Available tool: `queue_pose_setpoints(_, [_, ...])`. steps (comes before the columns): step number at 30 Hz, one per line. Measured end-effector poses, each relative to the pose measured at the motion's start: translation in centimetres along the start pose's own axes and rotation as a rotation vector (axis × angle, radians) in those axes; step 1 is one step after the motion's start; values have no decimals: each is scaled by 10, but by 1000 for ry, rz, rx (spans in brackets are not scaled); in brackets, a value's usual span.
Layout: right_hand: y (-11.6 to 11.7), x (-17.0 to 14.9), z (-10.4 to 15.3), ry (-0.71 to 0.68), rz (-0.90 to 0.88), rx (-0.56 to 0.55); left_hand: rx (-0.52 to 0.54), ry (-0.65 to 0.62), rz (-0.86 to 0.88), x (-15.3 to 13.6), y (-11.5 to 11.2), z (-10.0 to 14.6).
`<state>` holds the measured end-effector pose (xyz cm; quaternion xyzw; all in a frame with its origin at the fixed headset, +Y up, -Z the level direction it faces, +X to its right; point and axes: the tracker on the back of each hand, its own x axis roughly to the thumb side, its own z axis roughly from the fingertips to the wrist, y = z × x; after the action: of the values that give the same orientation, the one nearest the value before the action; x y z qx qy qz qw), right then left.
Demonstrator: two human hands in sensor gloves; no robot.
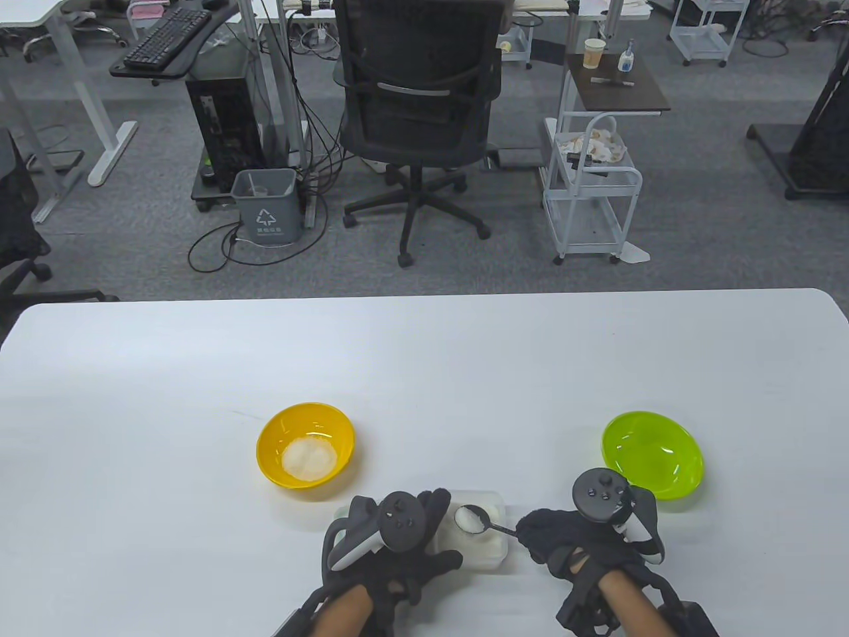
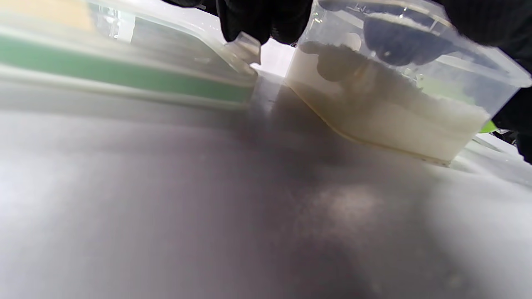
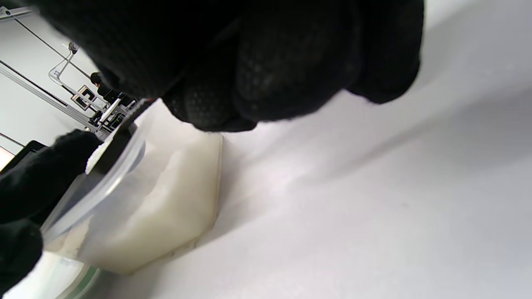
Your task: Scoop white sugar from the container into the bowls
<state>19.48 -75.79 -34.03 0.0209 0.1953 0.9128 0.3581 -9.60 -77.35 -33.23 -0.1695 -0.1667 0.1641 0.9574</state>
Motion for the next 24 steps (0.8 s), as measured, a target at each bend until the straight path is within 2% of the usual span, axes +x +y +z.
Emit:
queue_pose_setpoints(7, [-21, -10, 7, 8, -61, -52, 0, 0, 2, 0, 0, 0])
queue_pose_setpoints(14, [-55, -36, 13, 97, -132, -163, 0, 1, 4, 0, 0, 0])
queue_pose_setpoints(24, [-105, -92, 28, 311, -226, -426, -1, -1, 1, -1, 1, 0])
